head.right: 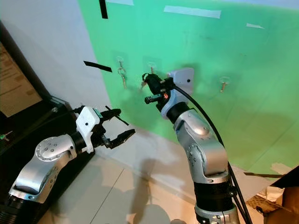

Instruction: Hang keys on a hook

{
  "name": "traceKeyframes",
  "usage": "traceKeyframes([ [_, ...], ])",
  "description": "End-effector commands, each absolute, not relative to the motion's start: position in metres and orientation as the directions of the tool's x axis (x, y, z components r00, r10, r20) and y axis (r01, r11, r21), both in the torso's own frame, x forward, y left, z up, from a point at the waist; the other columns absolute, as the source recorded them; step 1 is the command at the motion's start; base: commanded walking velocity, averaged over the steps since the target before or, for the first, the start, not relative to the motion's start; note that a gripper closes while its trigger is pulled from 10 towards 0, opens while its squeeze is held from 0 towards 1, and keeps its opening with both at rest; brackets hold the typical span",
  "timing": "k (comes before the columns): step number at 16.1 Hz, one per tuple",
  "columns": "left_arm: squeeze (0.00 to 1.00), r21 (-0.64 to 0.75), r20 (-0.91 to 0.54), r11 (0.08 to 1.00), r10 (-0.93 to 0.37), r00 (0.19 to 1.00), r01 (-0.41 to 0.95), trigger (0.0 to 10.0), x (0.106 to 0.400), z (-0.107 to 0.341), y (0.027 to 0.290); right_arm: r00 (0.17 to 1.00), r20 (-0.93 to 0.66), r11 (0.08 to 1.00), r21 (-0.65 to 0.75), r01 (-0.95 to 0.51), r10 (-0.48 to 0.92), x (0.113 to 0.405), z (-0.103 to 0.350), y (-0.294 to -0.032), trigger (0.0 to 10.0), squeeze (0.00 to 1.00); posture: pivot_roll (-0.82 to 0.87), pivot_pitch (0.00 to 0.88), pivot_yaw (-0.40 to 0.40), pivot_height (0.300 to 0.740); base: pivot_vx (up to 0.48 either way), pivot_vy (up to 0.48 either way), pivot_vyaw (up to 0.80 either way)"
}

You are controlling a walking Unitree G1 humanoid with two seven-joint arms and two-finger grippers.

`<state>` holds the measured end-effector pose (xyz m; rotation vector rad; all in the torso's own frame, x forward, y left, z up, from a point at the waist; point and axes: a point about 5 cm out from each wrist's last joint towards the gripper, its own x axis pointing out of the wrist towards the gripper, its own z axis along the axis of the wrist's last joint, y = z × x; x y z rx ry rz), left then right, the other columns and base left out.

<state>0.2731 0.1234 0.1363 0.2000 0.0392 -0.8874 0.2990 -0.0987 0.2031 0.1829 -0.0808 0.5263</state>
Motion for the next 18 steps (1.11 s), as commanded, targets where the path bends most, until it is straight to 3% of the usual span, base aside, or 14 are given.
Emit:
traceKeyframes([
  [1,0.0,0.179,-0.108,0.63,-0.751,0.652,0.755,10.0,0.276,0.14,0.13,0.841,0.131,0.827,0.154,-0.541,0.525,0.299,0.206,-0.091,10.0,0.0,-0.13,0.0,0.095,0.74,0.0,0.0,0.0],
  [13,0.0,0.121,-0.014,0.645,-0.759,0.651,0.755,10.0,0.276,0.148,0.126,0.871,0.129,0.853,0.176,-0.491,0.475,0.316,0.205,-0.092,10.0,0.0,-0.13,0.0,0.094,0.74,0.0,0.0,0.0],
  [18,0.0,0.101,0.004,0.639,-0.767,0.642,0.763,10.0,0.275,0.15,0.125,0.917,0.089,0.895,0.197,-0.4,0.39,0.326,0.199,-0.1,10.0,0.0,-0.12,0.0,0.096,0.74,0.0,0.0,0.0],
])
